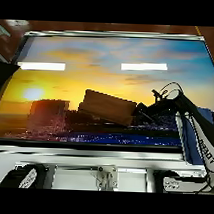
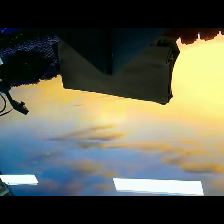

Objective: Fold the shirts.

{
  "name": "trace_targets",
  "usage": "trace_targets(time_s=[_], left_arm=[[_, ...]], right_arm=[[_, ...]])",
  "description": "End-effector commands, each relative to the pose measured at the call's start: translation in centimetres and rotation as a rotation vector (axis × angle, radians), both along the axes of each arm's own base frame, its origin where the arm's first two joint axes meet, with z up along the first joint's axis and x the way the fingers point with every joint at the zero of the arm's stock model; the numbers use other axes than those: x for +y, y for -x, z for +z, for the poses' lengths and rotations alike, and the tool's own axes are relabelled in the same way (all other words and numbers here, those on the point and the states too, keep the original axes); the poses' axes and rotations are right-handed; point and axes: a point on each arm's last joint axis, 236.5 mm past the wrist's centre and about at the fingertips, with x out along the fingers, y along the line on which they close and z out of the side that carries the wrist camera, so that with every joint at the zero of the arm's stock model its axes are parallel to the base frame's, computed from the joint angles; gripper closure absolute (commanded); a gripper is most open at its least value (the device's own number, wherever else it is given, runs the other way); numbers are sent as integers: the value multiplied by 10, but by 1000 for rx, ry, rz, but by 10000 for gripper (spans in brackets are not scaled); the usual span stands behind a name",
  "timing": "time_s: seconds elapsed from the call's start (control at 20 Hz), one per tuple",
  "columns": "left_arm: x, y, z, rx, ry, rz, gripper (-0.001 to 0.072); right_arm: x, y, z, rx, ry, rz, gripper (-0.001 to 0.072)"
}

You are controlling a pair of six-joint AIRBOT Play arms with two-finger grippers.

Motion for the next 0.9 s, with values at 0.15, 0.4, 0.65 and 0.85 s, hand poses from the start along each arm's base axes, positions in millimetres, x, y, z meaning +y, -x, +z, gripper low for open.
trace_targets(time_s=[0.15, 0.4, 0.65, 0.85], left_arm=[[0, -2, -16, 43, 7, 1, 660], [0, -2, -17, 45, 8, 1, 660], [0, -2, -17, 45, 8, 1, 660], [1, -2, -17, 45, 7, 1, 660]], right_arm=[[27, -39, -14, -115, -150, -196, 17], [53, -36, -25, -133, -185, -137, 343], [53, -83, 81, -391, -398, -16, 648], [-38, -123, 189, -606, -293, -83, 648]])
